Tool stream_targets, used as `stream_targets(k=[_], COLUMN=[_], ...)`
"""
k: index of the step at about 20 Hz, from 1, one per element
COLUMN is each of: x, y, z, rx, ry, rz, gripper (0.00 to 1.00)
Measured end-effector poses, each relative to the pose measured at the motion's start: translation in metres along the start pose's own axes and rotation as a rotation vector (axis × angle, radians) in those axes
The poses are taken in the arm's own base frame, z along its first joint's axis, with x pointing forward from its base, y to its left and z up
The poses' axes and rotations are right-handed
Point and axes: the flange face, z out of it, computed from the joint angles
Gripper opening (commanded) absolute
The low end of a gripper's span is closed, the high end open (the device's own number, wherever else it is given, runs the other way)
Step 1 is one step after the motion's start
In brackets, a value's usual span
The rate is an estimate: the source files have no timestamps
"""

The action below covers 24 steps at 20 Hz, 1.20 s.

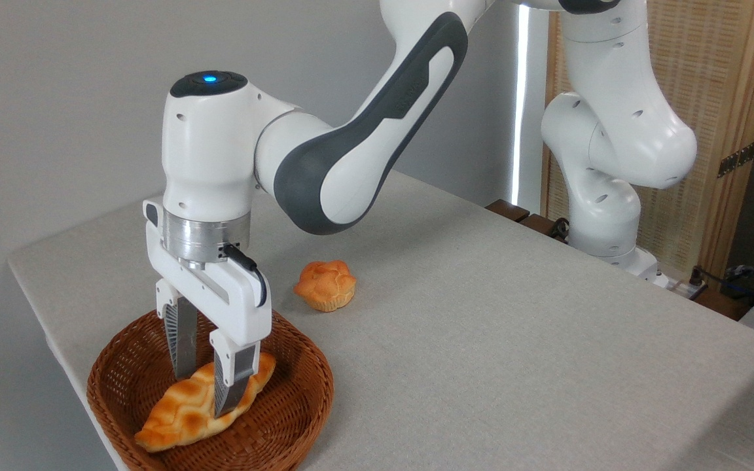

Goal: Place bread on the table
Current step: 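Lower the open gripper down over the braided loaf in the basket, then close the gripper on the middle of the braided loaf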

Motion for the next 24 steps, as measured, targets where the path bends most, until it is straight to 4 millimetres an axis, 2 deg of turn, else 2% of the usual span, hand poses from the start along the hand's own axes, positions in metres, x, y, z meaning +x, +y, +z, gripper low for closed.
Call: stream_targets(k=[10,20,24], x=[-0.005,-0.003,-0.003], y=[-0.013,-0.013,-0.009], z=[-0.007,-0.008,-0.003], rx=[0.015,0.017,0.009], ry=[0.01,0.014,0.007], rz=[-0.02,-0.018,-0.014], gripper=[1.0,1.0,1.0])
